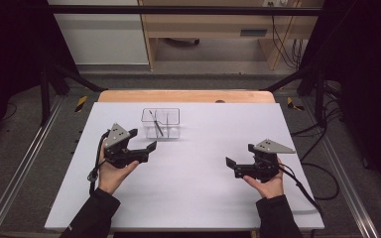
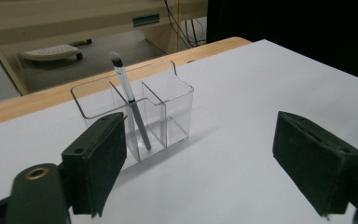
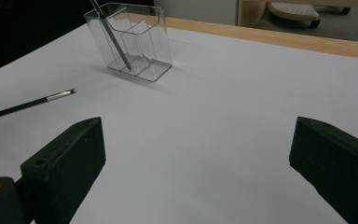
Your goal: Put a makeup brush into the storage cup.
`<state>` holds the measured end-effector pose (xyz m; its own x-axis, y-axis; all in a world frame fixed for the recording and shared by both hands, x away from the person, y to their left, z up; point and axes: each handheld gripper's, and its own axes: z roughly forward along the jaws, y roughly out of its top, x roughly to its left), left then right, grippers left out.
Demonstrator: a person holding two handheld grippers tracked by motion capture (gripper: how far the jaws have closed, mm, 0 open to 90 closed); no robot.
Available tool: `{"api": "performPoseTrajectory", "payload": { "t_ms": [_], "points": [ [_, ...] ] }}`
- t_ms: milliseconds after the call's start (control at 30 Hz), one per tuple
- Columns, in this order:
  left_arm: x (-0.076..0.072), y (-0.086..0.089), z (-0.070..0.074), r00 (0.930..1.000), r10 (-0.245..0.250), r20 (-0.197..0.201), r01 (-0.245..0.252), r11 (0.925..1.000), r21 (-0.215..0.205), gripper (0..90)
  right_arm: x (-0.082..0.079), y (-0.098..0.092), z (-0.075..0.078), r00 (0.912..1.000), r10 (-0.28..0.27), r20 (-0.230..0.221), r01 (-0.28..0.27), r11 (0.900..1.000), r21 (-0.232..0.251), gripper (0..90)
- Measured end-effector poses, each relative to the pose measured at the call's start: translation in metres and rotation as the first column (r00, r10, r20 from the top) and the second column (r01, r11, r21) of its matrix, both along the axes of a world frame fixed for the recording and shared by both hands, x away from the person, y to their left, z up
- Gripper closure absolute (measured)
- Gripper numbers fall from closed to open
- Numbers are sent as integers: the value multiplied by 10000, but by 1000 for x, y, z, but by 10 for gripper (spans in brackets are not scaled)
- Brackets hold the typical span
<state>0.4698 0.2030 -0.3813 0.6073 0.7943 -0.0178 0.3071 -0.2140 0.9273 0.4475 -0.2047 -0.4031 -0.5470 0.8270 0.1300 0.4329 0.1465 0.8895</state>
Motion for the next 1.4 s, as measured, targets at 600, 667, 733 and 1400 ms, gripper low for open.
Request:
{"api": "performPoseTrajectory", "payload": {
  "t_ms": [600,667,733,1400],
  "points": [
    [-26,24,-24,9984,163,-537,-161,9999,45,83,-5,-7,0,9999,-107,17,106,9998,154,35],
    [-29,28,-26,9983,213,-548,-214,9998,-21,83,-5,-7,1,9999,-99,30,99,9998,193,35],
    [-31,31,-28,9982,311,-522,-314,9995,-67,83,-6,-7,1,10000,-82,41,81,9998,183,35],
    [-23,51,-35,9906,420,-1299,-335,9972,667,83,-5,-9,-4,9998,-153,-123,153,9999,47,36]
  ]
}}
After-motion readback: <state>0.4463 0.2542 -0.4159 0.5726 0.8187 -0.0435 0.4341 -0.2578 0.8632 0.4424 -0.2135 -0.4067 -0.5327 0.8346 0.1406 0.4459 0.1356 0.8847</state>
